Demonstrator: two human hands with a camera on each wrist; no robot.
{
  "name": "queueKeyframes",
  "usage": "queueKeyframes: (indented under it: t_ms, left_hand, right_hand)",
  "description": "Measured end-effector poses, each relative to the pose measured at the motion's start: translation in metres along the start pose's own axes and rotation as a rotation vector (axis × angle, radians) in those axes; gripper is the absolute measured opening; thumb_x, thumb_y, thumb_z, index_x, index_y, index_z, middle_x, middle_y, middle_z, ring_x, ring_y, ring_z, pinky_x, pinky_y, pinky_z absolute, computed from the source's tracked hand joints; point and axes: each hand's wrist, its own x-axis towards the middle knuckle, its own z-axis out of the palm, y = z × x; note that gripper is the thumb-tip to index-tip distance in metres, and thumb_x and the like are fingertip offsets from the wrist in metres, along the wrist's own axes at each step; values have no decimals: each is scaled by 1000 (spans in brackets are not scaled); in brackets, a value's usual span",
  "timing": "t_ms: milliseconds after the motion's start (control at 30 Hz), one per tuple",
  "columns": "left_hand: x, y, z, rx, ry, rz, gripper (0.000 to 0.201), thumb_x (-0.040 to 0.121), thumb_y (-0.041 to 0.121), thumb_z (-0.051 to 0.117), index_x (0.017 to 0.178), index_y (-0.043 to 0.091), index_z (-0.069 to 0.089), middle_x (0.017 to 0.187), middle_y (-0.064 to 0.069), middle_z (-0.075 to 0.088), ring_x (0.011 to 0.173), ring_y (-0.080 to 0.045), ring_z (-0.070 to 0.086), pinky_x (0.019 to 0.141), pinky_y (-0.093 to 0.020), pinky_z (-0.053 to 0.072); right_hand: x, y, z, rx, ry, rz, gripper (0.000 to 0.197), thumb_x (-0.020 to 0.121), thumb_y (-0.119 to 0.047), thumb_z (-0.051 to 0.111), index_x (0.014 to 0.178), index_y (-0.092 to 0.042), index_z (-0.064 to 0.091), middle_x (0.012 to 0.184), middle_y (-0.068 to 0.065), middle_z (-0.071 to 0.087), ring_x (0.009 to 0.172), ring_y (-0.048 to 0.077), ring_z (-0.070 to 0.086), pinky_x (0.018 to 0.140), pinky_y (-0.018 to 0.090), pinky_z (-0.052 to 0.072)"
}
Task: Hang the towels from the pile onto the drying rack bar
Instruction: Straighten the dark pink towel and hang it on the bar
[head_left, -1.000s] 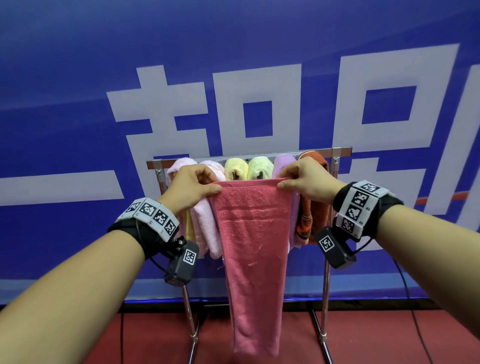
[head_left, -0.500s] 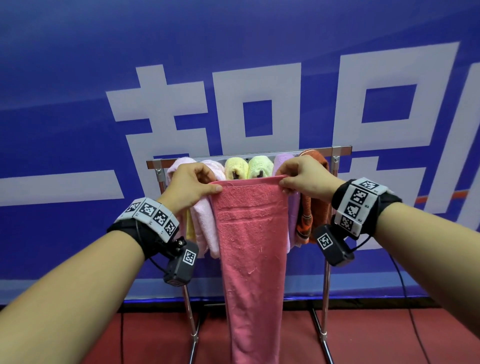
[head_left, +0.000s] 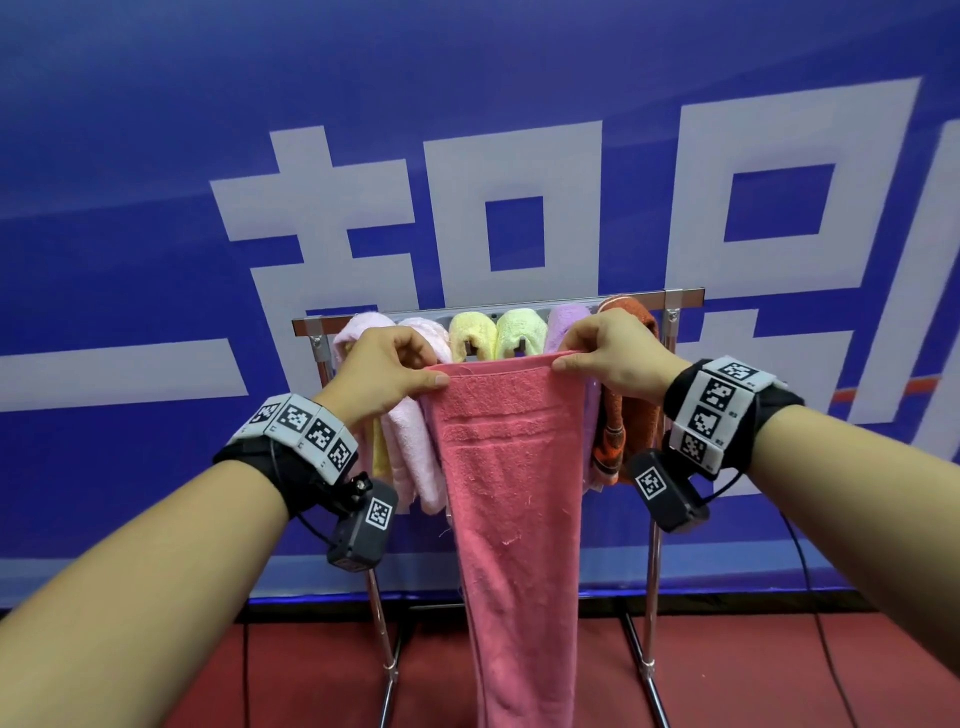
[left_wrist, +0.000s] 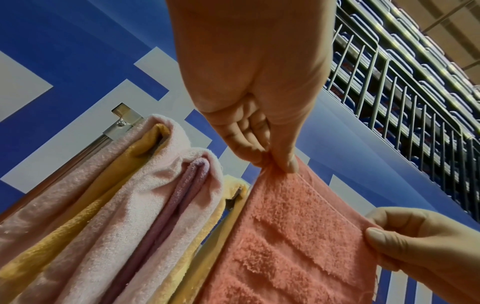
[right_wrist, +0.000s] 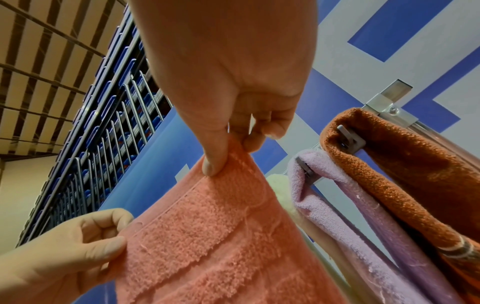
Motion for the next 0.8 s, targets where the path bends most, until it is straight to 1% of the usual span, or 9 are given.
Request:
queueKeyframes:
  t_ms: [67,167,233,333,433,467,600,700,800]
  left_hand:
    - [-1,1,0,-16,-29,-11,19,73,2,84,80,7,67,78,-15,68,69,-19,61,73,-38,55]
    - [-1,0,0,-31,-19,-17,16,77,-1,80,86,3,67,81,-13,70,72,-18,64,78,-38,56]
    - [0,0,1,28,-17,7,15,78,-1,79,86,5,67,81,-7,70,72,-14,64,74,-32,56]
    - [1,3,5,215,-53,57,13,78,2,78,83,9,68,80,-2,70,71,-9,63,70,-25,53]
    - [4,9,4,273,-21,87,14,78,4,77,81,13,67,77,3,68,68,-5,60,65,-13,47]
    - [5,10,4,286,-22,91,15,78,4,77,80,15,67,77,5,67,69,-4,59,65,-13,45]
    - [6,7,5,323,-26,89,18,79,7,77,79,21,65,83,4,67,79,-11,62,74,-22,47]
    - [6,3,6,308,26,73,18,79,7,77,79,18,63,85,0,67,82,-16,62,78,-30,50]
    - [5,2,7,267,-4,72,17,79,2,76,78,11,61,86,-9,67,78,-18,59,79,-37,52]
  right_hand:
    - [0,0,0,-35,-1,14,13,81,-22,79,80,-12,71,72,-6,67,68,6,59,64,19,46]
    - [0,-1,1,-51,21,9,16,82,-21,78,77,-13,65,72,-7,63,66,5,56,60,18,43]
    - [1,-1,1,-45,28,-6,14,83,-19,78,80,-10,66,74,-5,63,67,6,56,62,20,45]
    - [0,-1,3,-78,12,-21,11,81,-15,78,82,-9,68,74,-4,64,66,4,55,64,22,44]
    - [-1,0,4,-59,55,-35,11,80,-15,79,79,-12,68,71,-7,61,66,6,55,62,23,43]
    - [-1,0,3,-55,56,-37,11,80,-15,79,79,-12,68,71,-7,61,66,7,55,62,22,44]
    - [0,0,0,-21,48,-46,14,79,-15,79,86,-16,67,73,-3,64,66,8,58,61,21,46]
    - [-3,-3,-2,56,-35,-81,27,82,-9,75,99,-16,54,75,1,64,62,4,54,58,16,45]
    - [-5,-9,-1,-67,-119,-180,23,86,-1,65,93,-15,49,78,-1,57,66,7,49,60,16,42]
